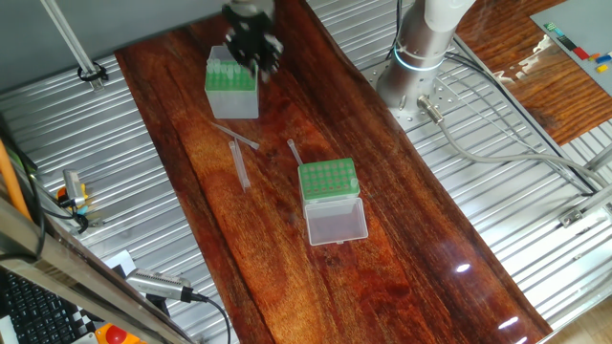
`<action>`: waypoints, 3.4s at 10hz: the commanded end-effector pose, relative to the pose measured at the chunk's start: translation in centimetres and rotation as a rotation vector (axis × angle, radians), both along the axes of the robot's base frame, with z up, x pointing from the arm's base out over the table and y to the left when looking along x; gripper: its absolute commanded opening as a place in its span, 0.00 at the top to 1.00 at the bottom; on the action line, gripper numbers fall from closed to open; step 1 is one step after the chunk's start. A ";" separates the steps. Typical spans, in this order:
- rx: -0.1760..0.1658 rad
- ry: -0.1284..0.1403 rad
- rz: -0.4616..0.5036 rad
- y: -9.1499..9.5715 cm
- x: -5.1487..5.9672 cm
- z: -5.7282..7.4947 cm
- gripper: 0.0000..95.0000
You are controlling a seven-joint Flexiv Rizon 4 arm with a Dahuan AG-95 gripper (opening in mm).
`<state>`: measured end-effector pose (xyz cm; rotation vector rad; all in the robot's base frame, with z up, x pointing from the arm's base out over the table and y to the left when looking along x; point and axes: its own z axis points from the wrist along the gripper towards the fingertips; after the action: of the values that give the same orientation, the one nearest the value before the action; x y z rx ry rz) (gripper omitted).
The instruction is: Transfer all large pipette tips from one holder to another
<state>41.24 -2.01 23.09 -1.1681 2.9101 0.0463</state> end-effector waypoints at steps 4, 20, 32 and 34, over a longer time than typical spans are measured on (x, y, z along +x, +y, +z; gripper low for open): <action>-0.018 0.030 -0.100 10.4 -0.6 -1.9 0.80; -0.050 0.008 -0.101 19.9 -5.6 -1.8 0.80; -0.054 0.025 -0.021 23.8 -6.6 -3.9 0.80; -0.023 0.026 -0.017 23.8 -6.6 -3.9 0.80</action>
<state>34.31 21.54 19.35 -1.1486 2.9463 0.0135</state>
